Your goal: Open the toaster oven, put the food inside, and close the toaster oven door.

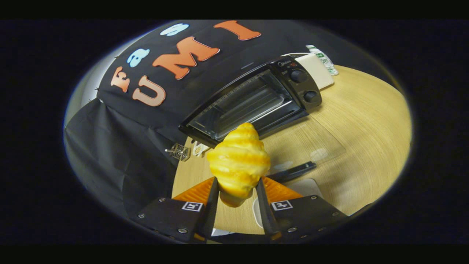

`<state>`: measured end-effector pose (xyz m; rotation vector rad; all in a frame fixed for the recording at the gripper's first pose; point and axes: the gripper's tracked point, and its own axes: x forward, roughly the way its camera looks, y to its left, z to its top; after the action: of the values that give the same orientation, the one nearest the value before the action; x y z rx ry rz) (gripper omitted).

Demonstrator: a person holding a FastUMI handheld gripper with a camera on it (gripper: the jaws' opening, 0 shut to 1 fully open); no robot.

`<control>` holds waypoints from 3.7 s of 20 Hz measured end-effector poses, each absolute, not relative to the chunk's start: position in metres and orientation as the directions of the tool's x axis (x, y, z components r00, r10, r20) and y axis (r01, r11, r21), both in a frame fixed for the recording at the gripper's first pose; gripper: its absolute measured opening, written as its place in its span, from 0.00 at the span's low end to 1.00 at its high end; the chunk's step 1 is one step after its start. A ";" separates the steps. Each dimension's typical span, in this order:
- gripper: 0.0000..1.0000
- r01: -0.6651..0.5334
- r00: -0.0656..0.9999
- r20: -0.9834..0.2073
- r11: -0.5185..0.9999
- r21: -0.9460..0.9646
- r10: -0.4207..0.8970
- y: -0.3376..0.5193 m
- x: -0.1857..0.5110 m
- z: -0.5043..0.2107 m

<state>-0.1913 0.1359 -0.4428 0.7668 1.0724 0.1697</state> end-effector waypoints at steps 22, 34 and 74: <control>0.53 0.370 0.560 -0.702 0.625 0.687 0.440 0.144 -0.025 -0.499; 0.77 0.323 0.599 -0.707 0.695 0.643 0.376 0.146 -0.020 -0.507; 0.99 0.011 0.233 -0.916 0.941 0.337 0.325 0.097 -0.216 -0.495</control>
<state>-0.2156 0.0973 -0.4947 0.2980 1.3231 0.2205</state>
